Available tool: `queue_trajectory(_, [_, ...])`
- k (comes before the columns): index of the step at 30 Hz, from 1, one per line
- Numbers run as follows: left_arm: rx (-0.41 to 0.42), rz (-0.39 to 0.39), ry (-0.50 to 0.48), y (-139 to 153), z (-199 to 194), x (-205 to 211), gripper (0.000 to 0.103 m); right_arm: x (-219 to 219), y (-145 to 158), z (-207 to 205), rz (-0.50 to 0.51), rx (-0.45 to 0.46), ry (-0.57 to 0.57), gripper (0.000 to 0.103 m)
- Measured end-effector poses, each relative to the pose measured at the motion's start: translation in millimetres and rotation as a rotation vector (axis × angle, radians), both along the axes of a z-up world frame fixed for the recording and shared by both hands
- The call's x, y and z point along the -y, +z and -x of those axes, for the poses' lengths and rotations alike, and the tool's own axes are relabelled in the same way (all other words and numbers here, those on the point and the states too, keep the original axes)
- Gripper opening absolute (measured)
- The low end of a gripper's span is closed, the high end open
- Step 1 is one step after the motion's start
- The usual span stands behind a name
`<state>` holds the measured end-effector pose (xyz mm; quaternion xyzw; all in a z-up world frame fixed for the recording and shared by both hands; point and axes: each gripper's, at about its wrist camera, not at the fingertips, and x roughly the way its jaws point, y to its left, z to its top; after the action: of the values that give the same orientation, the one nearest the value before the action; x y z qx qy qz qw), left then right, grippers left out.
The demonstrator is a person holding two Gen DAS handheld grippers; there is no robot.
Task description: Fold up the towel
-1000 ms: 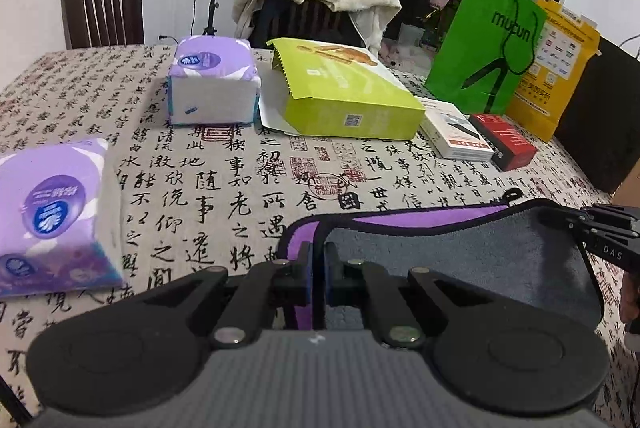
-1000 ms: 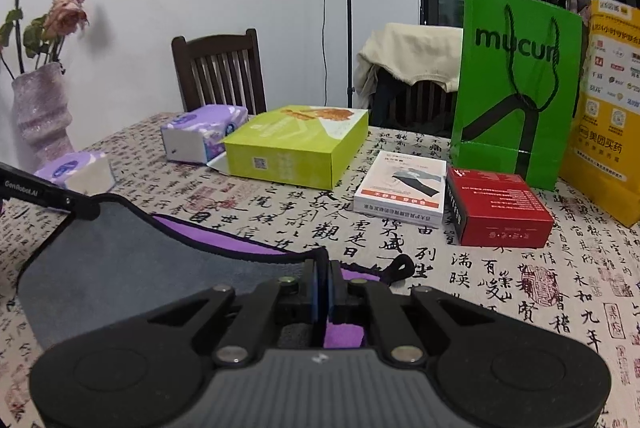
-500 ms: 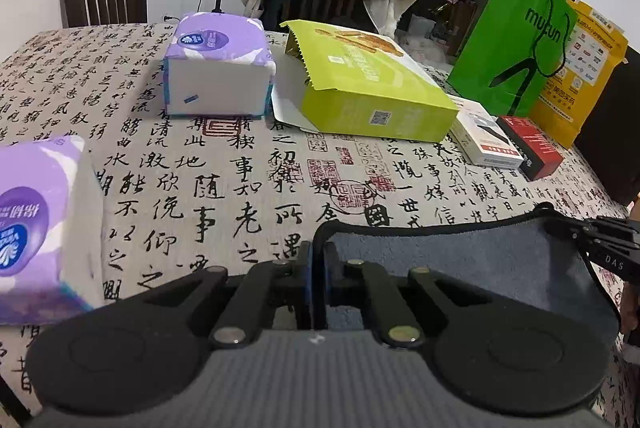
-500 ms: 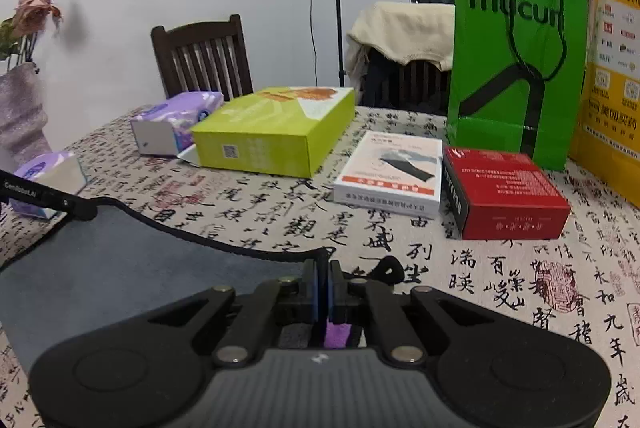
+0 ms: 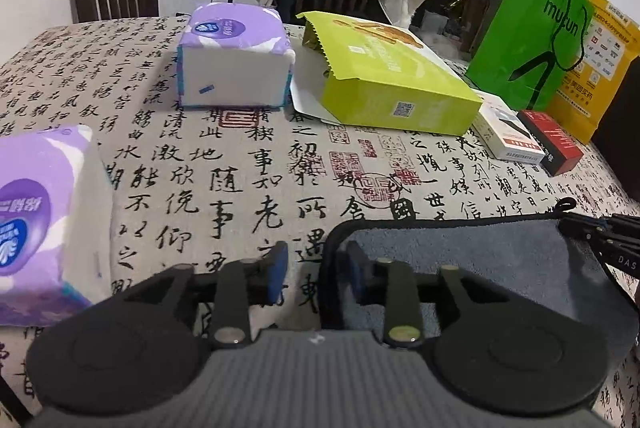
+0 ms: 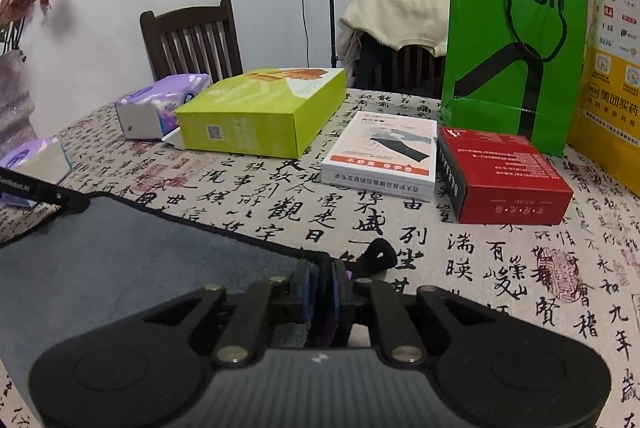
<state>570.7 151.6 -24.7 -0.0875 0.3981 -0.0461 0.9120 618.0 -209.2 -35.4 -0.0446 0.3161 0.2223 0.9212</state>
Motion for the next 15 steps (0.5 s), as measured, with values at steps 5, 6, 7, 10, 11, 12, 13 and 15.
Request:
queue_trajectory(5, [0.020, -0.019, -0.004, 13, 13, 0, 0.035, 3, 14, 4, 0.016, 0.028, -0.024, 0.021])
queue_trajectory(6, [0.026, -0.024, -0.007, 16, 17, 1, 0.035, 4, 17, 6, 0.019, 0.033, -0.027, 0.022])
queue_trajectory(7, [0.031, -0.029, -0.015, 19, 21, 2, 0.036, 6, 22, 9, 0.021, 0.038, -0.029, 0.027])
queue_trajectory(10, [0.050, -0.045, -0.039, 29, 37, 8, 0.038, 8, 35, 20, 0.034, 0.053, -0.021, 0.038])
queue_trajectory(11, [0.059, -0.050, -0.047, 33, 42, 10, 0.039, 9, 38, 25, 0.040, 0.055, -0.014, 0.038])
queue_trajectory(12, [0.066, -0.052, -0.053, 37, 48, 12, 0.040, 9, 42, 30, 0.045, 0.058, -0.008, 0.038])
queue_trajectory(13, [0.072, -0.052, -0.057, 41, 53, 13, 0.042, 10, 47, 36, 0.048, 0.061, -0.005, 0.039])
queue_trajectory(15, [0.087, -0.056, -0.065, 49, 64, 16, 0.043, 12, 55, 46, 0.054, 0.065, -0.002, 0.040])
